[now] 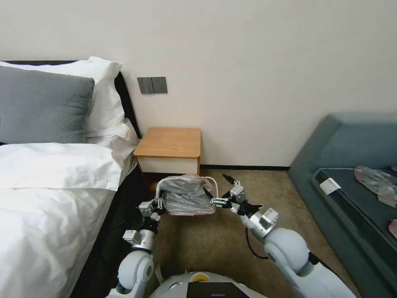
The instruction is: Pick up the garbage bag from the table and place it over the trash can.
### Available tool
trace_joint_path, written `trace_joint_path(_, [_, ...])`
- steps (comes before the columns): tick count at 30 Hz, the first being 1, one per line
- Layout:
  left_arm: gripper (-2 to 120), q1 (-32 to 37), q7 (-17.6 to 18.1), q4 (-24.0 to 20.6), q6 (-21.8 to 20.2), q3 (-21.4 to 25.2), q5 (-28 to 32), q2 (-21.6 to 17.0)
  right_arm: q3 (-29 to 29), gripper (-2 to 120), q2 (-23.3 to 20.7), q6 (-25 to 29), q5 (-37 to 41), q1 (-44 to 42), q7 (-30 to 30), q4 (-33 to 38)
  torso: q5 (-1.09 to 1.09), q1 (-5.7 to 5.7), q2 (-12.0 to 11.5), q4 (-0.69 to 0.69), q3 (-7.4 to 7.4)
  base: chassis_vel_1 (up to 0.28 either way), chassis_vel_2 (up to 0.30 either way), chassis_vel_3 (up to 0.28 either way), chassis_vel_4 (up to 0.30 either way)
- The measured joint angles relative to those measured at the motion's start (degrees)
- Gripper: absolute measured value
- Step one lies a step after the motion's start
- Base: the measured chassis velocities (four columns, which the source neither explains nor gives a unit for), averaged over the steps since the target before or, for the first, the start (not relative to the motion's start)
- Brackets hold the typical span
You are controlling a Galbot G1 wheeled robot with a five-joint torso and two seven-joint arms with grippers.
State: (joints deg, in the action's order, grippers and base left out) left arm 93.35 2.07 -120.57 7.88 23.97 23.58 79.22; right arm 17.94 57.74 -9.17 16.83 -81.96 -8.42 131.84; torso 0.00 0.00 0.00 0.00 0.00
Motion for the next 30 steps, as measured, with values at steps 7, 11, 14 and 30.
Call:
trace_joint_path(7, [5, 0.55, -0.03, -0.23, 0.21, -0.07, -0.5, 0.36, -2.27, 90, 0.67, 0.57, -1.02, 1.23, 2.53, -3.05, 0.0, 0.0, 0.0, 0.0, -0.01, 0.0, 0.0, 0.0, 0.0])
trace_joint_path(11, [5, 0.95, -0.05, -0.49, 0.29, -0.16, -0.77, 0.63, -3.17, 70, 1.23, 0.58, -1.46, 1.92, 3.2, -4.42, 0.0, 0.0, 0.0, 0.0, 0.0, 0.0, 0.0, 0.0, 0.0])
trace_joint_path(14, [5, 1.04, -0.09, -0.62, 0.3, -0.18, -0.79, 0.65, -3.41, 62, 1.5, 0.58, -1.66, 2.12, 3.4, -4.74, 0.0, 0.0, 0.0, 0.0, -0.01, 0.0, 0.0, 0.0, 0.0])
trace_joint_path(30, [4, 0.69, -0.06, -0.17, 0.39, 0.03, -0.65, 0.57, -3.76, 4, 2.03, 1.23, -1.96, 2.0, 4.17, -4.98, -0.01, 0.0, 0.0, 0.0, 0.0, 0.0, 0.0, 0.0, 0.0])
